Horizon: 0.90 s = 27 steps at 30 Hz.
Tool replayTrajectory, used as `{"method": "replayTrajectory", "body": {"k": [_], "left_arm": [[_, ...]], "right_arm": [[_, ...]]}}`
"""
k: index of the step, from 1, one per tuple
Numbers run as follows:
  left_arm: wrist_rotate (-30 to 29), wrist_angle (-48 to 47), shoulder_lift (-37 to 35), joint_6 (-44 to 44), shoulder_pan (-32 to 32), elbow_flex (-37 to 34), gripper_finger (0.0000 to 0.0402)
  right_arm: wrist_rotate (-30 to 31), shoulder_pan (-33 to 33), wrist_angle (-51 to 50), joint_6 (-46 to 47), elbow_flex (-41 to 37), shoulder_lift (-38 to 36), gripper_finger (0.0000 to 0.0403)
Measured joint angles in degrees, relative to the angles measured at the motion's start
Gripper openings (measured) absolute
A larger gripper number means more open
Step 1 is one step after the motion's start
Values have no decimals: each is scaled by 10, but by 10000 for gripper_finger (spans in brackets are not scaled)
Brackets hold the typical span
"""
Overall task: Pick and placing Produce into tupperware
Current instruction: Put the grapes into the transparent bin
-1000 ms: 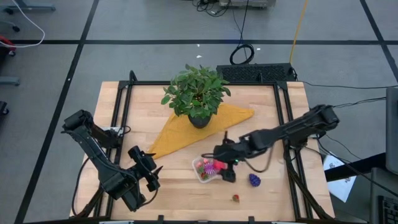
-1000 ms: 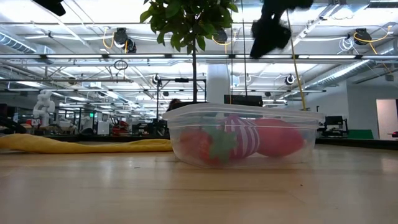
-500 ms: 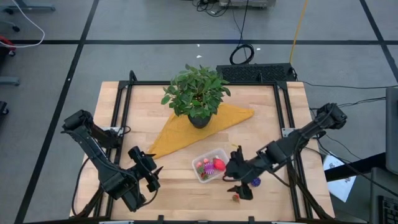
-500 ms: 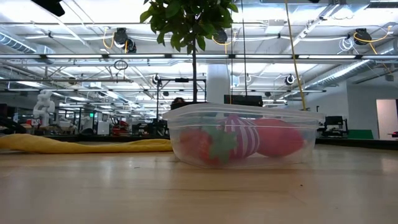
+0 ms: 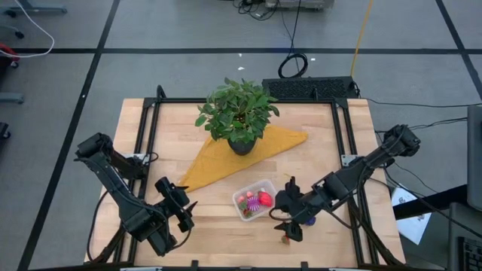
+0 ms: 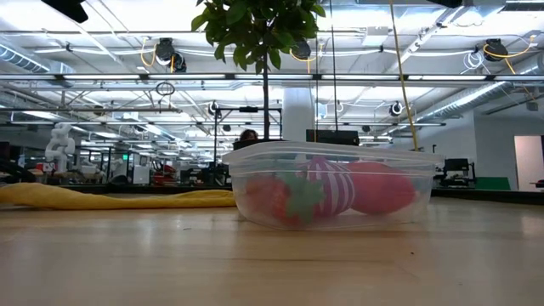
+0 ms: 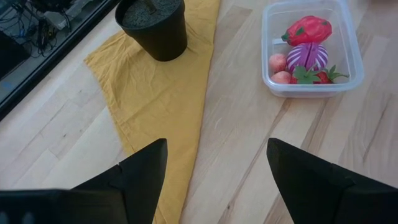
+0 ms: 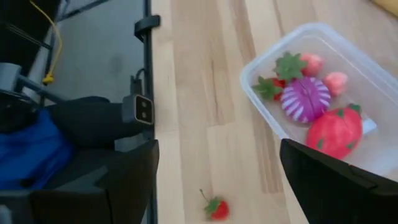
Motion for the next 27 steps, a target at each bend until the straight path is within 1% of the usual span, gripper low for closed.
{"method": "replayTrajectory", "body": {"k": [2,5,8,13,16,19,20,23,27], "left_arm": [[0,0,0,0,0,0,278],[0,0,0,1,0,0,278],[0,0,0,2,0,0,278],[1,0,0,3,0,0,278],[1,0,0,3,0,0,278],[1,0,0,0,0,0,278],[1,0,0,0,0,0,278],[1,0,0,-1,0,0,278],[1,0,0,-4,0,0,278]], "right_arm": [[12,8,-24,9,0,-2,326],[11,22,-64,48,0,-6,326],[24,39,-103,104,0,-19,326],[36,82,-197,222,0,-49,326],[42,106,-296,293,0,-53,326],[39,120,-426,375,0,-33,326],[38,124,-451,388,-1,-25,326],[36,128,-467,408,-1,-12,326],[13,129,-431,360,-1,-7,326]]}}
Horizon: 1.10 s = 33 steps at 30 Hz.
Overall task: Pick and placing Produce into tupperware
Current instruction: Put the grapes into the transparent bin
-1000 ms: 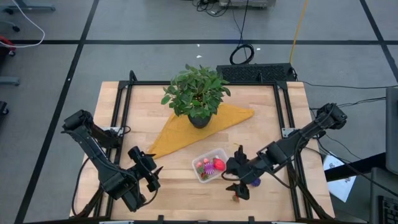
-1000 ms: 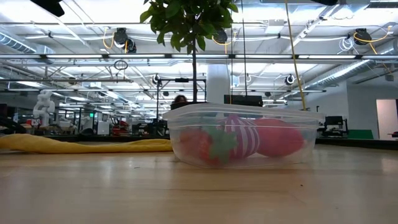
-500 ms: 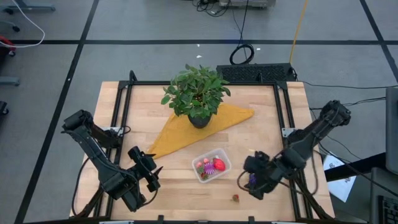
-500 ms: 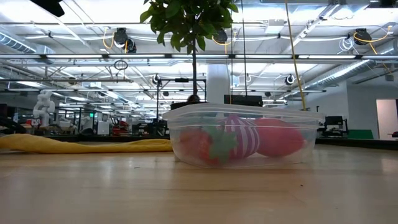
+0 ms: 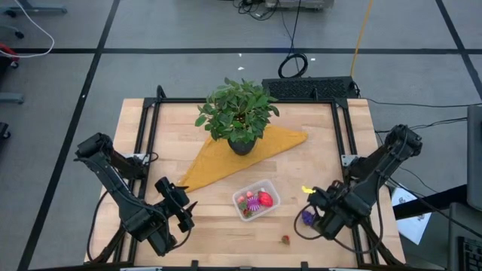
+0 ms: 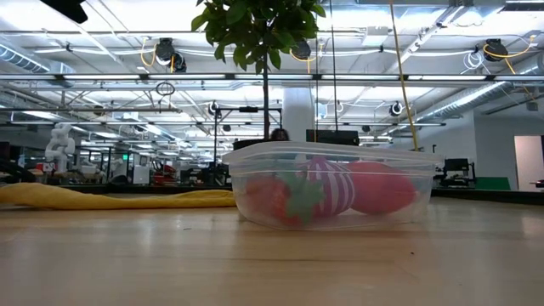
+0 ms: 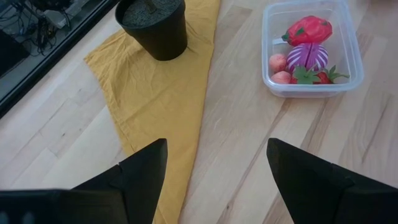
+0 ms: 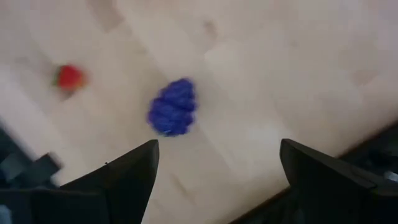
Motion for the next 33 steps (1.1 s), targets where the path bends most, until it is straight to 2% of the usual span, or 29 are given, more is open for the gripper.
{"method": "replayTrajectory", "body": {"k": [8,15,23,30,33], "left_arm": [[0,2,0,0,0,0,278],[0,2,0,0,0,0,278],[-1,2,0,2,0,0,278],[-1,2,0,2,0,0,278],[-1,2,0,5,0,0,278]], "right_arm": [[-7,0,75,-82,0,0,326],[0,-1,78,-144,0,0,326],[9,-5,29,-23,0,0,326],[8,-5,-36,8,0,0,326],[9,-5,-32,-16,0,0,326]]}}
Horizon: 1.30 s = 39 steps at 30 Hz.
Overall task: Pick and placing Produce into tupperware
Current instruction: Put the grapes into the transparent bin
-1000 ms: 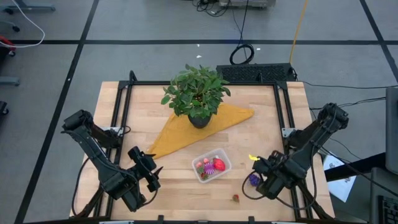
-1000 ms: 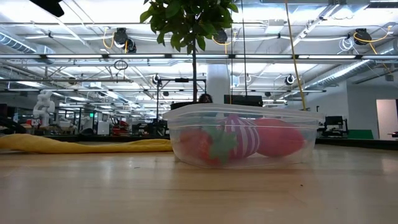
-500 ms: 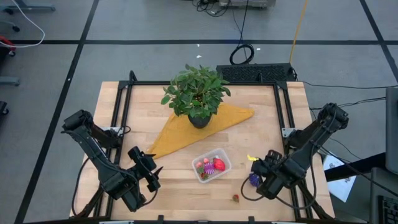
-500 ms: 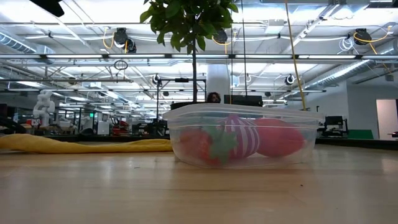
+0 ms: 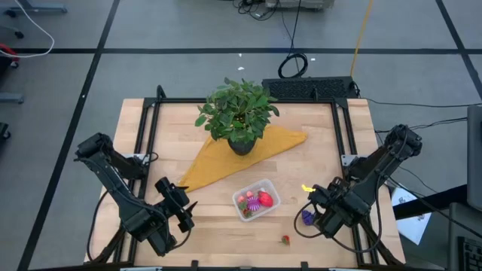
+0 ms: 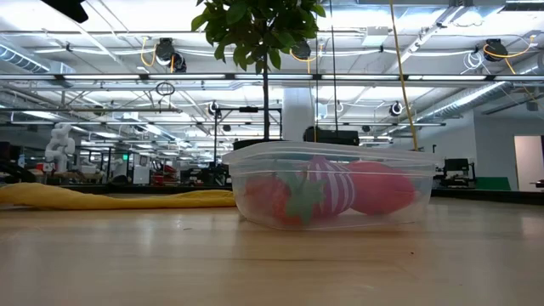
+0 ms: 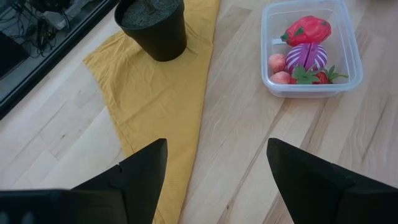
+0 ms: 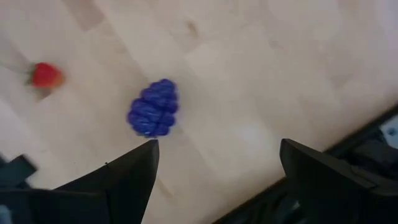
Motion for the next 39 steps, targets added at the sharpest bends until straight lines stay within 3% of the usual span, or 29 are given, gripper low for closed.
{"method": "replayTrajectory", "body": {"k": [27,30,39], "left_arm": [[-3,0,0,0,0,0,278],[-3,0,0,0,0,0,278],[-2,0,0,0,0,0,278]], "right_arm": [[1,0,59,12,-1,1,325],[-5,0,82,14,-26,2,324],[-109,-17,214,15,-160,3,324]]}}
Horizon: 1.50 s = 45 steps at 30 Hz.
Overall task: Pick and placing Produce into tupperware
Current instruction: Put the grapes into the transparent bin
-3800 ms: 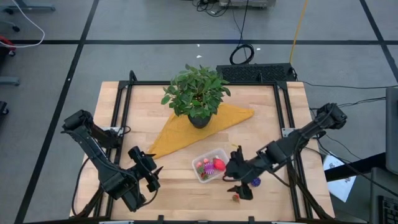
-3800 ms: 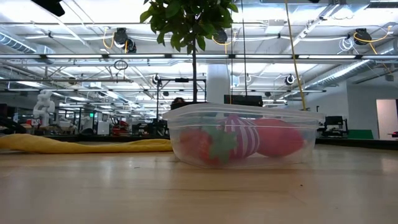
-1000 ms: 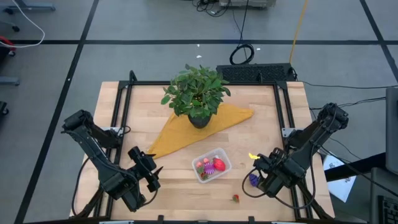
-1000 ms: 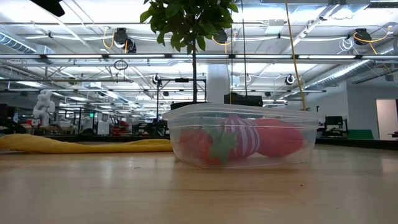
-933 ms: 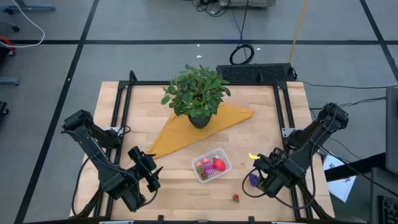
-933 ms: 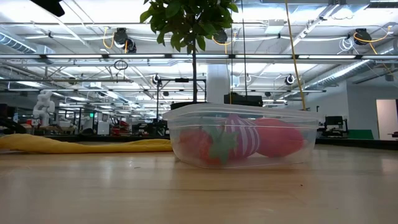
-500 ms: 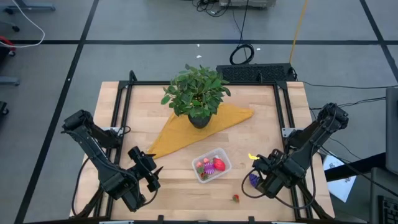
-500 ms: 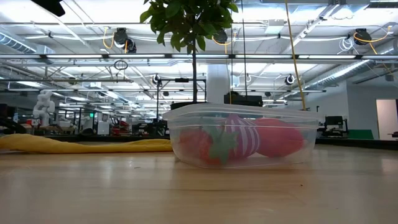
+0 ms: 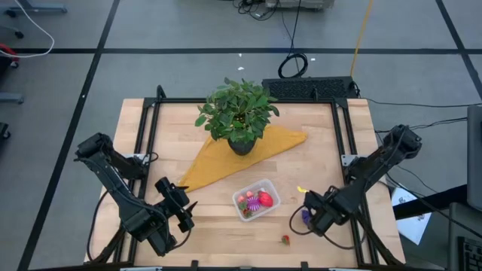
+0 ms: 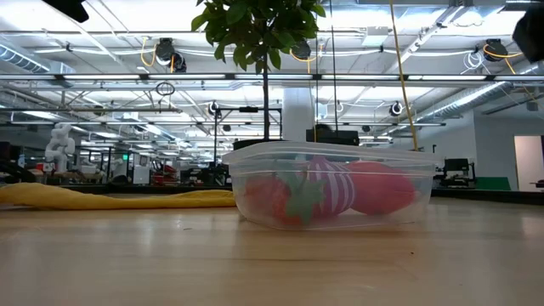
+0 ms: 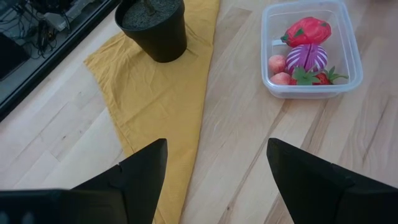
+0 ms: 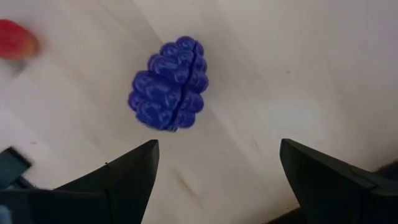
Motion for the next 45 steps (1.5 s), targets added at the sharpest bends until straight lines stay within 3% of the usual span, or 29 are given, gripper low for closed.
{"method": "replayTrajectory", "body": {"k": [16,33,45], "left_arm": [[0,0,0,0,0,0,278],[1,0,0,0,0,0,278],[0,0,0,3,0,0,278]], "right_arm": [[-9,-15,125,-23,-33,0,324],[23,-37,118,-50,-35,0,324],[-11,-40,233,-34,-130,1,325]]}}
